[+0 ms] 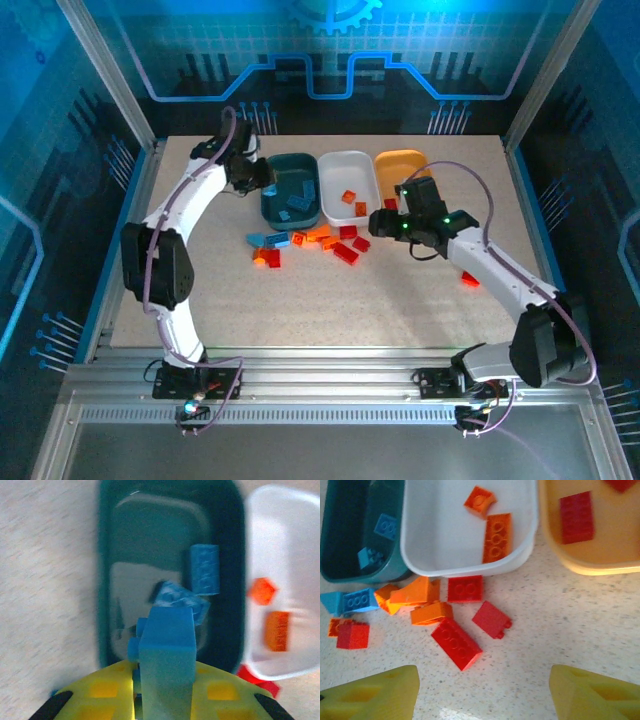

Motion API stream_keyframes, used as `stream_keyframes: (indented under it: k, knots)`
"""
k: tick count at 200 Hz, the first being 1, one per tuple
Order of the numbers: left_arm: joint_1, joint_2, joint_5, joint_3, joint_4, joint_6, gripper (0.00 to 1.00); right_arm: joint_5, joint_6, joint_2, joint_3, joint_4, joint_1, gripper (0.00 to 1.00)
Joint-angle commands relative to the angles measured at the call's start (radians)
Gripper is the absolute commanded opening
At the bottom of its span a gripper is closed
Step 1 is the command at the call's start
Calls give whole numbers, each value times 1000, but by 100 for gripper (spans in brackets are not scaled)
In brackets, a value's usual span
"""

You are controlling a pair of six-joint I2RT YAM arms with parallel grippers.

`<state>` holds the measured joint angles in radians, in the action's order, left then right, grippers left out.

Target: Sort the legos into containers by color

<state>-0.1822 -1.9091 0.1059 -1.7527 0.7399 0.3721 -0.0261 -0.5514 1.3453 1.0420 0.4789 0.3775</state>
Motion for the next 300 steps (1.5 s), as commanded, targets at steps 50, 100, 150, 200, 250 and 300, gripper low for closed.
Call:
stream_keyframes:
  k: [50,100,150,200,250,300]
  knots:
    - [-82,-219,61,-117,-102,86,24,-105,-158,-225,-152,226,-304,74]
    - [-91,-217,85,-78,-164,51,67,-67,-223,-299,-257,297,-517,78]
    - [-100,-52,192,52,-310,62,99,-121,-275,-221,-286,340,-638,87]
    - [-103,227,274,317,-473,166,99,45,-285,-17,-277,184,-696,85]
    - [-103,383,307,505,-438,169,99,94,-300,131,-194,76,-697,83]
    - [-103,489,297,576,-370,140,99,54,-237,252,-69,67,-680,79]
